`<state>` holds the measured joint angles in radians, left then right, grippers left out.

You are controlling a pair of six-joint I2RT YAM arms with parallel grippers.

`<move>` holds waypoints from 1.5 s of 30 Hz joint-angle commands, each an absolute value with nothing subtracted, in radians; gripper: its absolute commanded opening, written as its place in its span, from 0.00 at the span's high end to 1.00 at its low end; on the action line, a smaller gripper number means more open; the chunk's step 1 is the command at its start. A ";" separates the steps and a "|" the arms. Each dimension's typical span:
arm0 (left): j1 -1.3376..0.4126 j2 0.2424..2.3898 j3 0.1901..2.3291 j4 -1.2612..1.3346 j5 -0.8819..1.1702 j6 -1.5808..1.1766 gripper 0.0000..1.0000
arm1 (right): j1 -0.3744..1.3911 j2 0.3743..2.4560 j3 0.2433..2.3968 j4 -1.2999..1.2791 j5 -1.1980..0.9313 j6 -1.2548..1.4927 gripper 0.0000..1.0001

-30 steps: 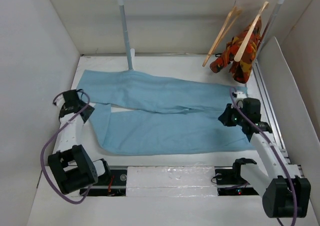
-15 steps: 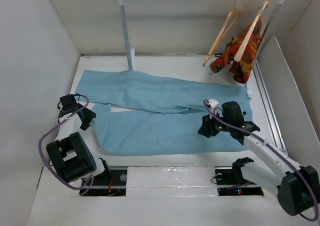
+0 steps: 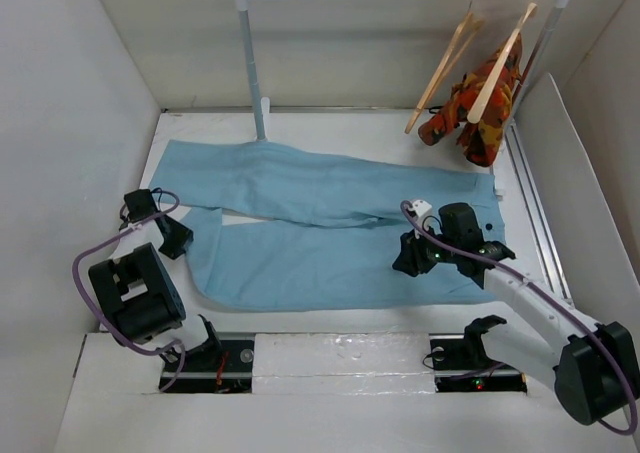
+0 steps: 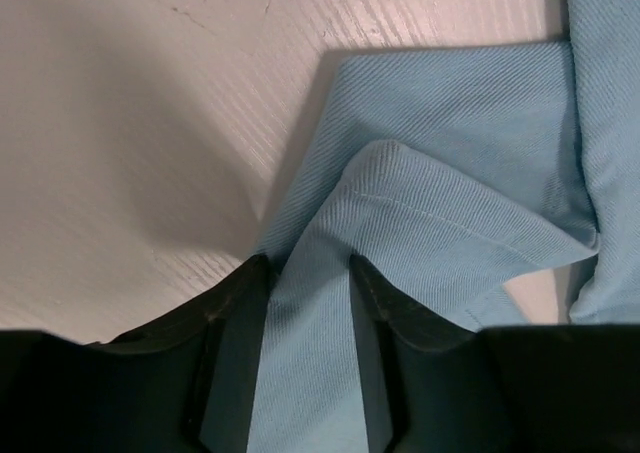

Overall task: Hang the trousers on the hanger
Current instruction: Flatten out the trousers at the center of the board.

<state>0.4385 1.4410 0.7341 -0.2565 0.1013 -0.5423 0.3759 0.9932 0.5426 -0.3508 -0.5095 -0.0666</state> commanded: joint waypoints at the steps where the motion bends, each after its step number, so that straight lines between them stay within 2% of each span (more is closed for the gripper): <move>1: 0.439 1.456 0.753 -0.245 0.087 -0.535 0.68 | 0.391 0.994 0.580 -0.285 -0.515 -0.064 0.56; 3: 0.439 1.453 0.756 -0.244 0.086 -0.537 0.85 | 0.402 1.002 0.577 -0.272 -0.517 -0.057 0.56; 4: 0.439 1.442 0.761 -0.245 0.081 -0.538 1.00 | 0.402 1.008 0.577 -0.270 -0.520 -0.055 0.56; 12: 0.471 1.260 0.873 -0.406 -0.118 -0.558 1.00 | 0.411 0.993 0.612 -0.336 -0.496 -0.095 0.56; 16: 0.483 1.053 0.897 -0.523 -0.204 -0.616 1.00 | 0.411 0.980 0.641 -0.431 -0.434 -0.132 0.55; 19: 0.483 0.991 0.942 -0.654 -0.285 -0.644 1.00 | 0.387 0.959 0.658 -0.503 -0.384 -0.155 0.53; 20: 0.483 0.983 0.960 -0.685 -0.305 -0.670 1.00 | 0.362 0.953 0.658 -0.514 -0.371 -0.161 0.49; 23: 0.442 0.930 1.002 -0.765 -0.341 -0.718 1.00 | 0.280 0.940 0.666 -0.552 -0.385 -0.181 0.44; 26: 0.433 0.881 1.101 -0.840 -0.362 -0.739 1.00 | 0.235 0.972 0.707 -0.604 -0.408 -0.193 0.43; 29: 0.341 0.838 1.190 -0.879 -0.394 -0.770 1.00 | 0.218 1.024 0.735 -0.630 -0.402 -0.141 0.45; 32: 0.307 0.795 1.189 -0.836 -0.321 -0.779 1.00 | 0.128 1.061 0.774 -0.687 -0.408 -0.127 0.52; 34: 0.282 0.787 1.175 -0.786 -0.276 -0.759 1.00 | 0.057 1.062 0.804 -0.742 -0.315 -0.103 0.54; 36: 0.256 0.790 1.161 -0.753 -0.259 -0.744 1.00 | -0.003 1.040 0.825 -0.776 -0.253 -0.046 0.54; 39: 0.195 0.756 1.134 -0.684 -0.230 -0.690 1.00 | -0.185 1.064 0.835 -0.821 -0.160 0.027 0.55; 40: 0.195 0.749 1.134 -0.684 -0.233 -0.690 1.00 | -0.186 1.065 0.834 -0.821 -0.137 0.028 0.55; 45: 0.089 0.703 1.066 -0.641 -0.207 -0.667 1.00 | -0.555 1.132 0.802 -0.838 0.049 0.052 0.55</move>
